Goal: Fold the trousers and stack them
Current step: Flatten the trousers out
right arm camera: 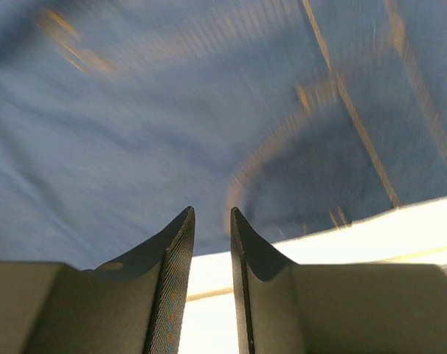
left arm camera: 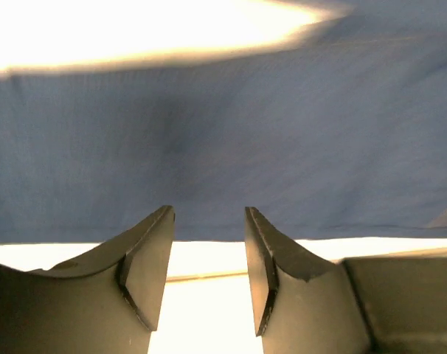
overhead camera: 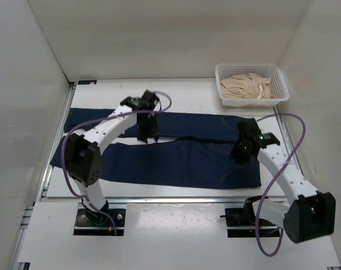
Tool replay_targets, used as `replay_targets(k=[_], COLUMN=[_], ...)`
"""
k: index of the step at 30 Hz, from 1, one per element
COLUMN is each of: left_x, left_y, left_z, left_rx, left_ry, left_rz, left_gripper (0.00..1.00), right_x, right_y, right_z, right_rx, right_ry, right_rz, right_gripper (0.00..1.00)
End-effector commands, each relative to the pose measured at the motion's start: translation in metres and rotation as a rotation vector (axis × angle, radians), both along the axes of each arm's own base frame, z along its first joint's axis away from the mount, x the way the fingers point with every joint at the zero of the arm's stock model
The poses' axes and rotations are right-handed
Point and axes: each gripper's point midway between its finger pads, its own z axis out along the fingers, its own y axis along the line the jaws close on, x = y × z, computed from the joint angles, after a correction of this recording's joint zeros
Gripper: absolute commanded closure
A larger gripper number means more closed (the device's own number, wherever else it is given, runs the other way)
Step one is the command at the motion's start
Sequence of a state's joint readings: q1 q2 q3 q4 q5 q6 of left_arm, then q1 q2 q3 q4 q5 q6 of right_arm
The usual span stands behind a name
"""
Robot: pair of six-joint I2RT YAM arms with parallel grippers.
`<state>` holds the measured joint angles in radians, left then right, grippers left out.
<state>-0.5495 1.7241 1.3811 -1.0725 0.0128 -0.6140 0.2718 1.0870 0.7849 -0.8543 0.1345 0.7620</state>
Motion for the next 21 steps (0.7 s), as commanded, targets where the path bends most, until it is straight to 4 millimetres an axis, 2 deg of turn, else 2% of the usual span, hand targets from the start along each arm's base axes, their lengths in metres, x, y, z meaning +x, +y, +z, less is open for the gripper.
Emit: replay_targets(k=[1, 2, 4, 5, 8, 9, 10, 11, 13, 15, 17, 19, 20, 21], left_x=[0.072, 0.086, 0.111, 0.128, 0.147, 0.157, 0.159, 0.161, 0.164, 0.166, 0.169, 0.174, 0.172, 0.178], left_y=[-0.001, -0.001, -0.003, -0.002, 0.003, 0.002, -0.001, -0.002, -0.005, -0.008, -0.009, -0.008, -0.008, -0.006], left_z=[0.057, 0.043, 0.041, 0.028, 0.002, -0.013, -0.019, -0.024, -0.04, -0.059, -0.071, -0.091, -0.098, -0.109], left_rx=[0.008, 0.03, 0.03, 0.027, 0.029, 0.028, 0.022, 0.025, 0.023, 0.023, 0.027, 0.028, 0.028, 0.033], left_ry=[-0.182, -0.145, -0.156, -0.125, -0.067, -0.05, -0.039, -0.033, -0.011, 0.016, 0.023, 0.053, 0.076, 0.087], left_rz=[0.021, 0.034, 0.043, 0.049, 0.059, 0.066, 0.064, 0.064, 0.061, 0.068, 0.068, 0.077, 0.076, 0.085], left_gripper=[0.46, 0.46, 0.46, 0.46, 0.51, 0.51, 0.51, 0.51, 0.5, 0.48, 0.48, 0.48, 0.48, 0.48], right_x=[0.08, 0.092, 0.114, 0.13, 0.137, 0.133, 0.133, 0.122, 0.111, 0.09, 0.079, 0.063, 0.051, 0.039], right_y=[-0.007, -0.006, -0.009, -0.002, 0.009, 0.024, 0.032, 0.038, 0.058, 0.077, 0.087, 0.097, 0.103, 0.101], right_z=[0.054, 0.043, 0.041, 0.036, 0.026, 0.022, 0.018, 0.007, 0.004, -0.011, -0.018, -0.033, -0.042, -0.057], right_rx=[-0.105, -0.138, -0.163, -0.16, -0.105, -0.056, -0.038, -0.023, 0.002, 0.023, 0.025, 0.008, 0.005, -0.008], right_ry=[-0.237, -0.185, -0.17, -0.145, -0.099, -0.097, -0.105, -0.082, -0.095, -0.054, -0.036, -0.008, 0.026, 0.072], right_rz=[0.021, 0.037, 0.06, 0.078, 0.123, 0.16, 0.18, 0.204, 0.253, 0.311, 0.317, 0.346, 0.351, 0.351], right_gripper=[0.69, 0.69, 0.69, 0.7, 0.72, 0.72, 0.72, 0.72, 0.72, 0.72, 0.72, 0.72, 0.71, 0.71])
